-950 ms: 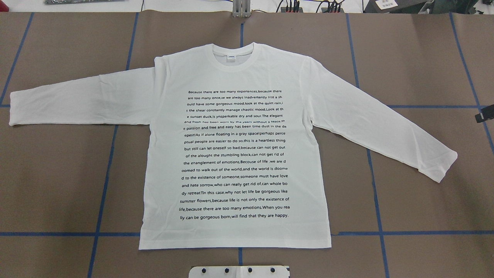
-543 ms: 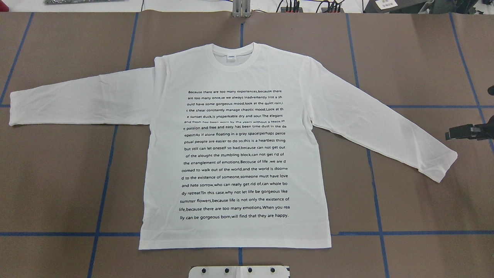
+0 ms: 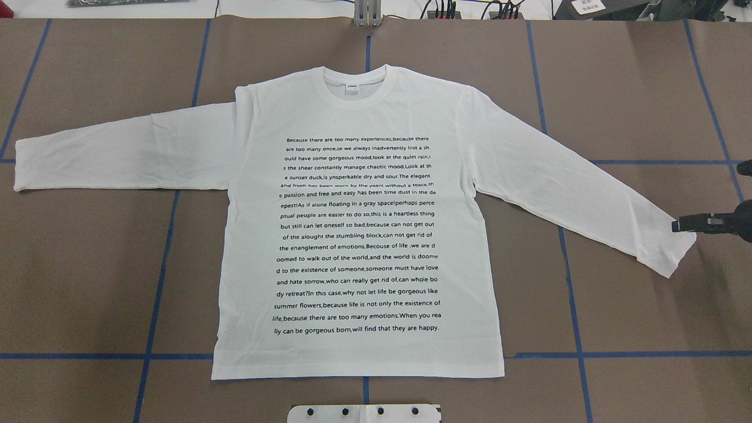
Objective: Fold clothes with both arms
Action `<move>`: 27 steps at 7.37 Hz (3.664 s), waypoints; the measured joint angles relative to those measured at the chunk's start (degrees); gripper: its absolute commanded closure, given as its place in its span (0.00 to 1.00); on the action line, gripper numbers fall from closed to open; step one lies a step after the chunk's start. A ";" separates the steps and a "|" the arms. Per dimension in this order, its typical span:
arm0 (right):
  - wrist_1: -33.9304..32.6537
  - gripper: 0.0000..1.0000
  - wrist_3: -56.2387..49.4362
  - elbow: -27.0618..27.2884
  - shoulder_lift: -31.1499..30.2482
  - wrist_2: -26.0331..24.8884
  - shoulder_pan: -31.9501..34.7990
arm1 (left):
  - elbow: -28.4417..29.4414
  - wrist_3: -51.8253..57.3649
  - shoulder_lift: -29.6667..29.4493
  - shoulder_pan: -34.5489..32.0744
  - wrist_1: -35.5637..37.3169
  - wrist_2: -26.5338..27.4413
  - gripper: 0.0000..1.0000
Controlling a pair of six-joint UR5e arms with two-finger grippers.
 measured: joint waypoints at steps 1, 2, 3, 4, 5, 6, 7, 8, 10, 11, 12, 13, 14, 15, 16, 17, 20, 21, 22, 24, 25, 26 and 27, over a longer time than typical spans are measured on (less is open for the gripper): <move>0.37 0.19 0.02 -1.58 0.88 -0.05 -0.07 | 0.02 0.01 0.00 0.00 0.00 0.00 0.00; 0.51 0.19 -0.01 -2.62 1.48 -0.05 -0.09 | 0.05 0.01 0.00 0.00 0.00 0.00 0.00; 0.53 0.21 -0.01 -3.10 1.73 -0.04 -0.15 | 0.05 0.01 0.00 0.00 0.00 0.00 0.00; 0.53 0.23 0.00 -3.29 1.77 -0.05 -0.22 | 0.05 0.00 0.00 0.00 0.00 0.00 0.00; 0.53 0.23 0.00 -3.56 1.79 -0.07 -0.31 | 0.05 -0.02 -0.02 0.00 0.00 0.00 0.00; 0.53 0.23 0.00 -3.96 1.80 -0.07 -0.41 | 0.05 -0.01 -0.04 0.00 0.00 0.00 0.00; 0.53 0.23 0.00 -4.17 1.79 -0.09 -0.48 | 0.05 -0.01 -0.03 0.00 0.00 0.00 0.00; 0.53 0.35 0.00 -4.32 1.73 -0.11 -0.52 | 0.05 -0.04 -0.01 0.00 0.00 0.00 0.00; 0.53 0.67 0.06 -4.55 1.65 -0.10 -0.56 | 0.05 -0.07 -0.05 0.00 0.00 0.00 0.00; 0.53 0.86 0.06 -4.63 1.64 -0.06 -0.65 | 0.05 -0.07 -0.07 0.00 0.00 0.00 0.00; 0.52 1.00 0.03 -4.69 1.56 -0.03 -0.74 | 0.05 -0.07 -0.08 0.00 0.00 0.00 0.00; 0.53 1.00 0.01 -4.59 1.53 0.12 -0.84 | 0.05 -0.07 -0.09 0.00 0.00 0.00 0.00; 0.52 1.00 0.01 -4.19 1.62 0.30 -0.87 | 0.05 -0.07 -0.09 0.00 0.00 0.00 0.00; 0.34 1.00 0.00 -3.37 1.73 0.47 -0.81 | 0.04 -0.07 -0.08 0.00 0.00 0.00 0.00; -0.18 1.00 0.00 -2.01 1.90 0.61 -0.63 | -0.02 -0.07 -0.04 0.00 0.00 0.00 0.00; -2.02 1.00 0.00 0.22 2.07 0.68 -0.22 | -0.04 -0.07 -0.03 0.00 0.00 0.00 0.00; -25.60 1.00 0.17 14.45 9.04 0.00 2.61 | -0.10 -0.07 -0.16 0.00 -0.01 -0.03 0.00; -34.78 1.00 0.38 18.25 13.56 -0.86 2.94 | -0.12 -0.07 -0.17 0.00 0.00 -0.04 0.00; -43.17 1.00 1.85 20.34 19.34 -2.17 2.91 | -0.11 -0.07 -0.17 0.00 0.00 -0.03 0.00; -58.52 1.00 8.17 21.24 33.76 -6.31 0.68 | 0.03 -0.07 -0.17 0.05 0.02 -0.29 0.00; -63.19 1.00 10.93 20.93 39.92 -9.75 -1.55 | 0.33 -0.07 -0.28 0.07 0.03 -0.90 0.00; -65.15 1.00 13.55 19.51 45.34 -13.42 -3.76 | 0.90 -0.07 -0.49 0.08 0.00 -1.40 0.00; -65.76 1.00 15.20 16.29 51.21 -16.62 -5.64 | 1.41 -0.07 -0.74 0.08 -0.05 -1.63 0.00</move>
